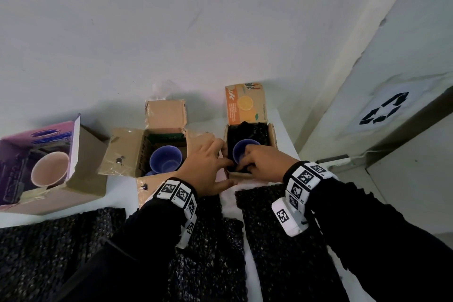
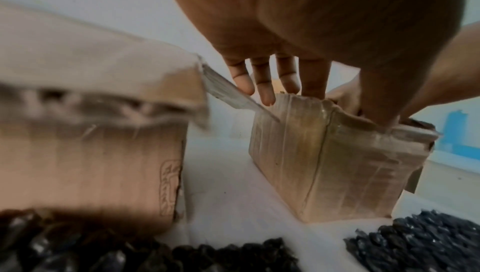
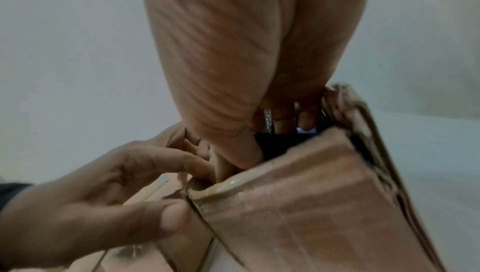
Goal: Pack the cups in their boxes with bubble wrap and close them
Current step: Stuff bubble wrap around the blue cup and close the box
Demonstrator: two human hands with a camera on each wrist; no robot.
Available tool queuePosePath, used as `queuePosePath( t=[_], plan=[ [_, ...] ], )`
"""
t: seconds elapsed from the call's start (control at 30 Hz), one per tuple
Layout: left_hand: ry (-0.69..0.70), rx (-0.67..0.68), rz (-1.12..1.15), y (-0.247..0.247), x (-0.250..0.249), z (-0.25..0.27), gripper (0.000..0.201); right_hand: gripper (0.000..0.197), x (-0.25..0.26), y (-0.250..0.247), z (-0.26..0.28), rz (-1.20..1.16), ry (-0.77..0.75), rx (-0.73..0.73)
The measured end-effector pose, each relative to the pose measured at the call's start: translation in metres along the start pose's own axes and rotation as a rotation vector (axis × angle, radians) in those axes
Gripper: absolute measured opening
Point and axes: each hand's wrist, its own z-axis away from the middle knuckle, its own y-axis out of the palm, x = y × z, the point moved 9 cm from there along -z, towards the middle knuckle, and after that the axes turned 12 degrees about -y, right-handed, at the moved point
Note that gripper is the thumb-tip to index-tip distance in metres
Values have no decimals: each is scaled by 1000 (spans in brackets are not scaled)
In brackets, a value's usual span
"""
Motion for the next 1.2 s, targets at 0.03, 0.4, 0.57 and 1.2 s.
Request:
queuePosePath(
  t=[0.03,0.4,0.57,1.2],
  plan=[
    [0,5,-49,2,0,-1,48,32,-3,-2,4,-86,18,-71],
    [14,-14,-248,-2,-10,-8,32,33,-8,8,6,-77,57,142],
    [37,10,-233,4,-16,-9,27,20,-20,-5,2,-11,134,0],
    [-218,-1,-24,3,6,-44,58,34,-48,-21,-18,288,181,-232]
  ],
)
